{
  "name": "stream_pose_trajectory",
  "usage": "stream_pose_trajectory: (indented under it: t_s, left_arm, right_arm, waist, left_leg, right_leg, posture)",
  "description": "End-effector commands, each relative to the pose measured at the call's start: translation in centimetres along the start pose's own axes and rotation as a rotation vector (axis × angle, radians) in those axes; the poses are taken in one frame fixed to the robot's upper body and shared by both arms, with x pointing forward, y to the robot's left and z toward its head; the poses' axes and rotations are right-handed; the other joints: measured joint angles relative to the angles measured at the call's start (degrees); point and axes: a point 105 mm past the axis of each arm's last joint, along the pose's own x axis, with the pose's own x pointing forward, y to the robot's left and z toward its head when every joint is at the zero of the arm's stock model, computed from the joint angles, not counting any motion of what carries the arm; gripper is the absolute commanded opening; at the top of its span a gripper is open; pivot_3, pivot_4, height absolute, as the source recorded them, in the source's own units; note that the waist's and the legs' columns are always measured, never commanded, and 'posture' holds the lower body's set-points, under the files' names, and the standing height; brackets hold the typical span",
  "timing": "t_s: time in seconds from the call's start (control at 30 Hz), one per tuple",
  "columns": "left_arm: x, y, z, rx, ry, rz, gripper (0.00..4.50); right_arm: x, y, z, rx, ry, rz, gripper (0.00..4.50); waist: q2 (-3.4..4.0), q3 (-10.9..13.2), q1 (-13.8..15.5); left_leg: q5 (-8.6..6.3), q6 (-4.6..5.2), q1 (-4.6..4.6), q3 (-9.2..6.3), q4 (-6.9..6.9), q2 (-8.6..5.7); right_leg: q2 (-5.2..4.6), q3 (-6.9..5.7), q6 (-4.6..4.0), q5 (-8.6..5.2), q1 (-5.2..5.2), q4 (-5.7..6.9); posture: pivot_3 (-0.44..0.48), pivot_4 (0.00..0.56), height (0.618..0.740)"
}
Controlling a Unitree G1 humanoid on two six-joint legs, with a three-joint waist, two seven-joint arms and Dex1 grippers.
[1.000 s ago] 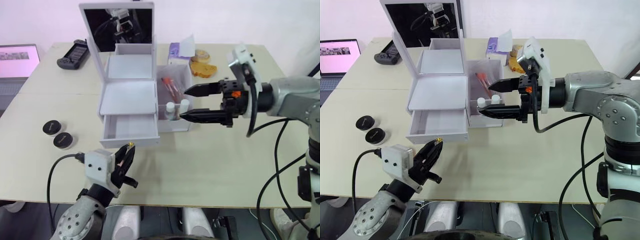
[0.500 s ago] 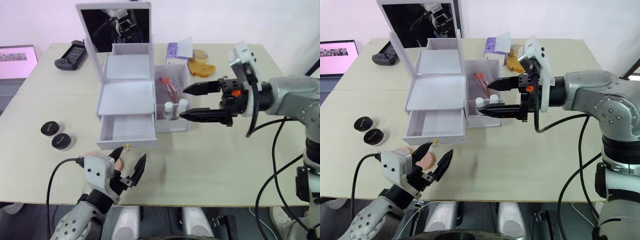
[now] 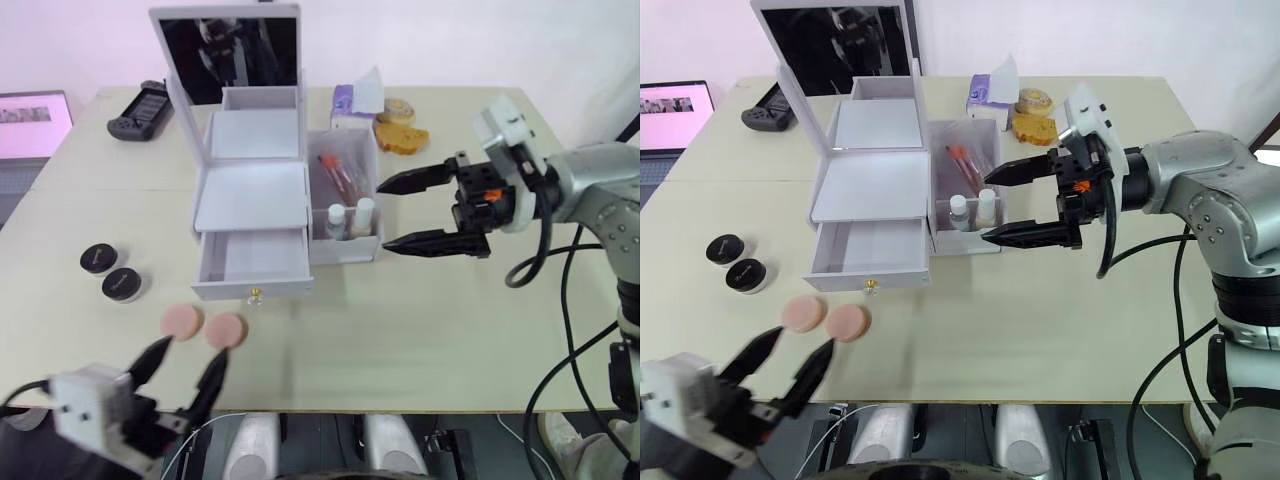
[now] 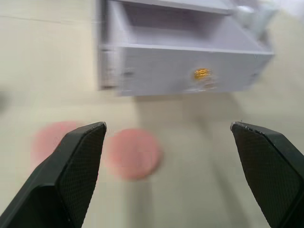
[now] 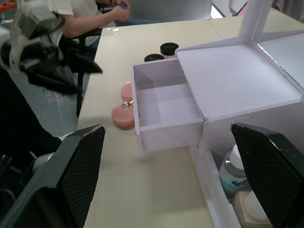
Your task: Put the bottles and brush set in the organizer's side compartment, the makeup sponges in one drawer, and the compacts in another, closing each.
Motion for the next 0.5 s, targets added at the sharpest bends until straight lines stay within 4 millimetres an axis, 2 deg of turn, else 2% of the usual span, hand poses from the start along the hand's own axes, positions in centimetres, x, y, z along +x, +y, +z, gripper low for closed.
stream_pose_trajectory:
  t_s: [0.03, 0.13, 0.23, 0.33, 0.43, 0.5]
  left_arm:
    - [-1.4, 4.8, 1.5, 0.041, -0.027, 0.112, 4.40]
    - [-2.5, 9.7, 2.5, 0.107, -0.019, 0.202, 4.40]
    - [-3.5, 13.5, 3.1, 0.177, 0.025, 0.259, 4.40]
    - [-4.7, 17.4, 2.8, 0.366, 0.148, 0.356, 4.40]
    - [-5.1, 18.7, 2.5, 0.338, 0.162, 0.281, 4.40]
    - [-5.4, 20.0, 3.1, 0.368, 0.129, 0.287, 4.40]
  right_arm:
    - [-0.9, -0.4, 0.6, -0.095, 0.018, -0.011, 4.50]
    - [-1.3, -0.7, 0.5, -0.126, 0.022, -0.021, 4.50]
    - [-1.9, -1.0, 0.0, -0.139, 0.040, -0.045, 4.50]
    - [-3.0, -1.4, -0.7, -0.134, 0.050, -0.078, 4.50]
    - [-4.6, -2.1, -1.9, -0.101, 0.069, -0.134, 4.50]
    - [-5.9, -2.7, -3.0, -0.070, 0.075, -0.194, 4.50]
  waist:
    - [0.02, 0.01, 0.05]
    - [0.02, 0.01, 0.07]
    - [0.00, 0.01, -0.08]
    - [-0.04, -0.02, -0.11]
    - [-0.05, -0.03, -0.15]
    - [-0.05, -0.03, -0.14]
  left_leg:
    - [-0.01, 0.00, 0.00, 0.01, 0.00, 0.00]
    - [-0.03, 0.04, -0.02, 0.00, -0.03, 0.01]
    - [-0.03, 0.04, -0.06, 0.02, -0.01, 0.02]
    - [-0.03, 0.05, -0.06, 0.06, -0.01, 0.02]
    - [-0.03, 0.05, -0.03, 0.07, -0.01, 0.01]
    - [-0.03, 0.04, -0.02, 0.08, 0.00, 0.01]
  right_leg:
    - [0.00, 0.00, 0.00, 0.00, -0.02, -0.01]
    - [0.00, -0.02, 0.01, -0.01, -0.07, 0.01]
    - [0.01, -0.03, 0.00, 0.00, -0.08, 0.01]
    - [0.01, -0.02, 0.00, 0.01, -0.07, 0.00]
    - [0.02, -0.01, 0.00, 0.01, -0.05, 0.03]
    - [0.02, -0.01, -0.01, 0.01, -0.04, 0.04]
  posture:
    - [0.000, 0.150, 0.740]
    - [0.000, 0.150, 0.740]
    - [0.000, 0.150, 0.740]
    - [0.000, 0.150, 0.740]
    - [0.000, 0.150, 0.740]
    - [0.000, 0.150, 0.740]
